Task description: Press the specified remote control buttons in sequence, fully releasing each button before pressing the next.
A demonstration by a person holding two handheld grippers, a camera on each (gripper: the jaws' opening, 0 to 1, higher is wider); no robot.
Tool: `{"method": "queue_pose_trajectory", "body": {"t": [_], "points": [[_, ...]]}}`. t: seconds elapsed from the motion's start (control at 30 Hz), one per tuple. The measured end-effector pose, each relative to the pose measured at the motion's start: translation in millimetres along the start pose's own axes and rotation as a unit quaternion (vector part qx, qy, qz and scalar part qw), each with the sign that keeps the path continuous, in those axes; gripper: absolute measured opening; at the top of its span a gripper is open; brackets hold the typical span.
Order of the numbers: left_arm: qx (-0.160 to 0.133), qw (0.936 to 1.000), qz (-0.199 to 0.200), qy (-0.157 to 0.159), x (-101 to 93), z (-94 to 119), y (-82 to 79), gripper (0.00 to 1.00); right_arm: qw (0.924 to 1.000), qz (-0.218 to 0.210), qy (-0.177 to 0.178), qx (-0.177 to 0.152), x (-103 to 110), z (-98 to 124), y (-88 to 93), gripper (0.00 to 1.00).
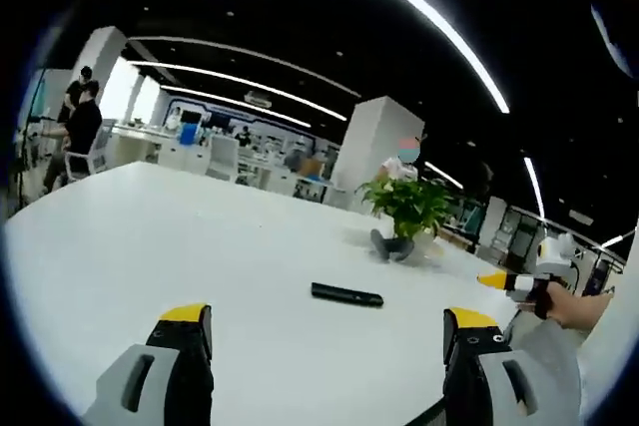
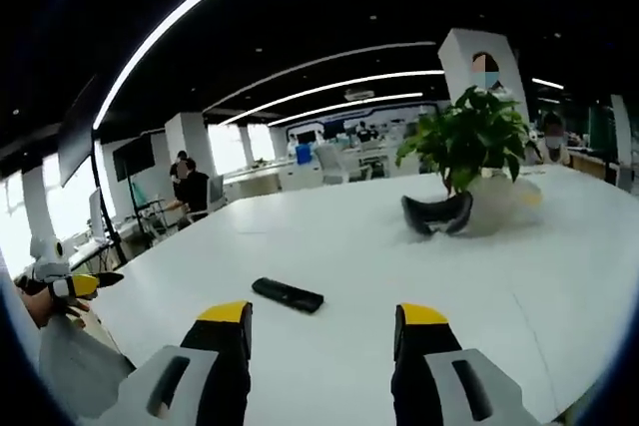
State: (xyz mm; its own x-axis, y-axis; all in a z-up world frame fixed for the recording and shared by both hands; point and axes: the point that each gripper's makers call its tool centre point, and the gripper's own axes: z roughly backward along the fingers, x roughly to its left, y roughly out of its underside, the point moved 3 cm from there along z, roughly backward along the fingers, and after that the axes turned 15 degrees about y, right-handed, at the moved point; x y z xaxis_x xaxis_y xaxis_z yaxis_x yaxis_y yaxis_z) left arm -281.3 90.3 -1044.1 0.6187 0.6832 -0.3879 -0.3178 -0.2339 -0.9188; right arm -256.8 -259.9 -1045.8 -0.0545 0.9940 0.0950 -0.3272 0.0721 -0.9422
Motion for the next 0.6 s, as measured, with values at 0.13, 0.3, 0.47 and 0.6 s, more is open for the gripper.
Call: {"method": "queue_pose_trajectory", "body": {"t": [0.13,0.3,0.47,0.6], "points": [[0.012,0.9996,-0.023,0.011,11.0,-17.5,-18.6,1.0,0.9998,0.019,0.009,0.002,3.0,-1.2,-0.3,0.56],[0.024,0.9945,-0.094,0.039,11.6,-51.7,-49.1,0.99,0.9996,0.025,0.008,0.002,3.7,-0.1,0.7,0.6],[0.084,0.9877,-0.086,0.1,4.2,-100.4,-47.6,0.96,0.999,0.042,-0.006,0.015,7.1,-3.0,6.0,0.59],[0.091,0.9827,-0.05,0.153,-6.9,-131.8,-49.7,0.96,0.9986,0.047,-0.017,0.017,8.9,-2.1,7.5,0.58]]}}
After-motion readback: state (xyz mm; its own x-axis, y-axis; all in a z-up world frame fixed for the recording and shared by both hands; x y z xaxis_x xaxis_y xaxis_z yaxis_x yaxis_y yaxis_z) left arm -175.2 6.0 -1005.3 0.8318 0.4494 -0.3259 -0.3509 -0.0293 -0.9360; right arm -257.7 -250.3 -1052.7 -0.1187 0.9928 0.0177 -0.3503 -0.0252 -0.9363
